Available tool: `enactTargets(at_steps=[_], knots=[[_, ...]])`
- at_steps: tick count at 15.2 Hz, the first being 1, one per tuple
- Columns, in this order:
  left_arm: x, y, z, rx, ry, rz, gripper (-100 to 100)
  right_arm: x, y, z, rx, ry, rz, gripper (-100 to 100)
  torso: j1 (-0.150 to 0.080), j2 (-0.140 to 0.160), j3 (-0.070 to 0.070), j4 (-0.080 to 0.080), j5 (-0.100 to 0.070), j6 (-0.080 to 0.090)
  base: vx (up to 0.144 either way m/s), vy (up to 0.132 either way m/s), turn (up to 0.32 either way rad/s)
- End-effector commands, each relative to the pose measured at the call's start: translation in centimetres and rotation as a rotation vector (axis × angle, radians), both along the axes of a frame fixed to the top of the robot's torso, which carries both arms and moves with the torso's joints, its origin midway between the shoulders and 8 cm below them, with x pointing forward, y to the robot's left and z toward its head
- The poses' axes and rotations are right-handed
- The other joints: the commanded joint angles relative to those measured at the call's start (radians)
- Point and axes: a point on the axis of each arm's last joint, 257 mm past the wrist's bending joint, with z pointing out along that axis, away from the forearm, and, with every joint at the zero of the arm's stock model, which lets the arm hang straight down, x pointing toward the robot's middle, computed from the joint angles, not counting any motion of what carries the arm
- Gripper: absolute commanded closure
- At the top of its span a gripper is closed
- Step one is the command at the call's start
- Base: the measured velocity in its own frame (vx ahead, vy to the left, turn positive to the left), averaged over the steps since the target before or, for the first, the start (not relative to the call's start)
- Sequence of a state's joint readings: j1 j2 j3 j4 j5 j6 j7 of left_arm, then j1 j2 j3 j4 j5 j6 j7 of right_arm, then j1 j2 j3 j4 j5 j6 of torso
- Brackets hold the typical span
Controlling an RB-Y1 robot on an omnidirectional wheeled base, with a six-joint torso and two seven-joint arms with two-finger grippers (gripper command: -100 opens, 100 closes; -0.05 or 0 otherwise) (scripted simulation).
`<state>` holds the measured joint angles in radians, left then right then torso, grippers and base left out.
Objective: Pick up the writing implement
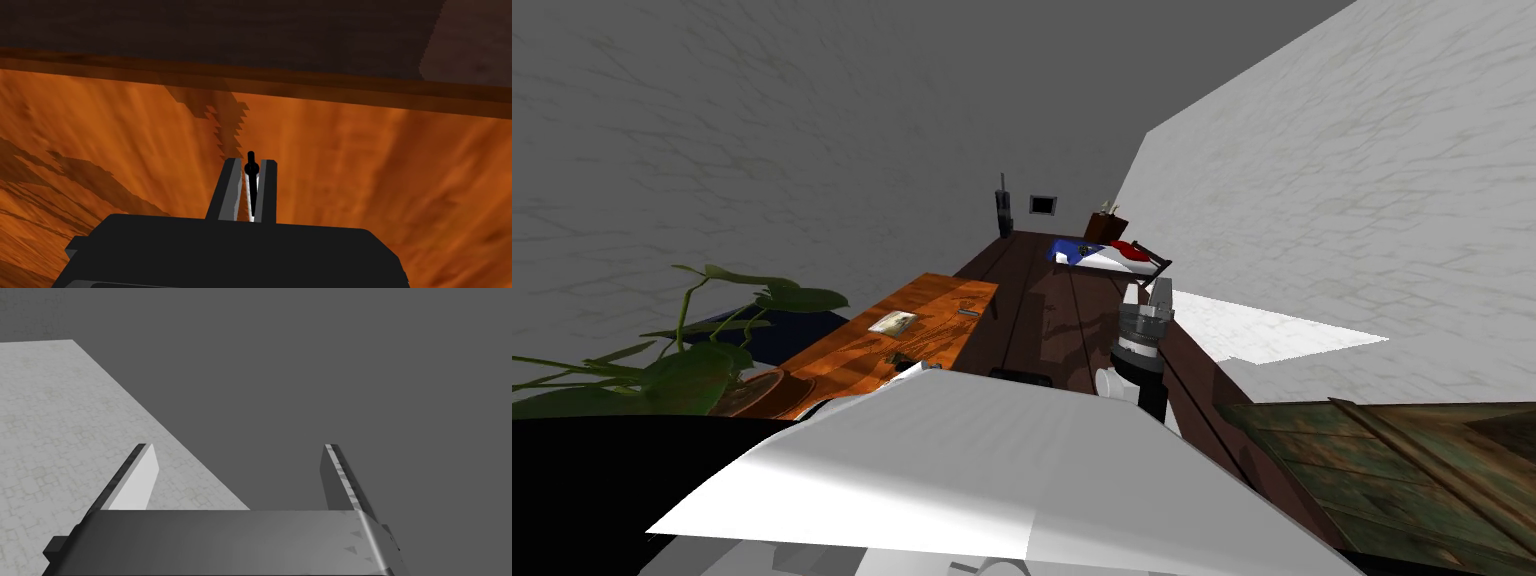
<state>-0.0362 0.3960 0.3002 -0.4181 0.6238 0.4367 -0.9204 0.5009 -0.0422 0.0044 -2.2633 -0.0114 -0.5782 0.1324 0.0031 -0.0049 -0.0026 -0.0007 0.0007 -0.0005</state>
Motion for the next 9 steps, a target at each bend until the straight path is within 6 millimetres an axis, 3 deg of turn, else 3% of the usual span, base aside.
enactTargets(at_steps=[1, 7, 9], knots=[[1.8, -0.1, 0.4, -0.003, 0.002, -0.002, 100, 0.0, 0.0, 0.0, 0.000, 0.000, 0.000, 0, 0.000, 0.000, 0.000, 0.000, 0.000, 0.000, -0.056, 0.000, 0.093], [4.8, -0.2, 1.3, 0.005, 0.006, -0.020, 100, 0.0, 0.0, 0.0, 0.000, 0.000, 0.000, 0, 0.000, 0.002, 0.001, 0.000, 0.000, 0.000, -0.063, -0.004, 0.056], [4.5, -0.2, 1.1, 0.006, 0.005, -0.023, 100, 0.0, 0.0, 0.0, 0.000, 0.000, 0.000, 0, -0.001, 0.002, 0.001, 0.000, -0.001, 0.000, -0.041, -0.004, 0.018]])
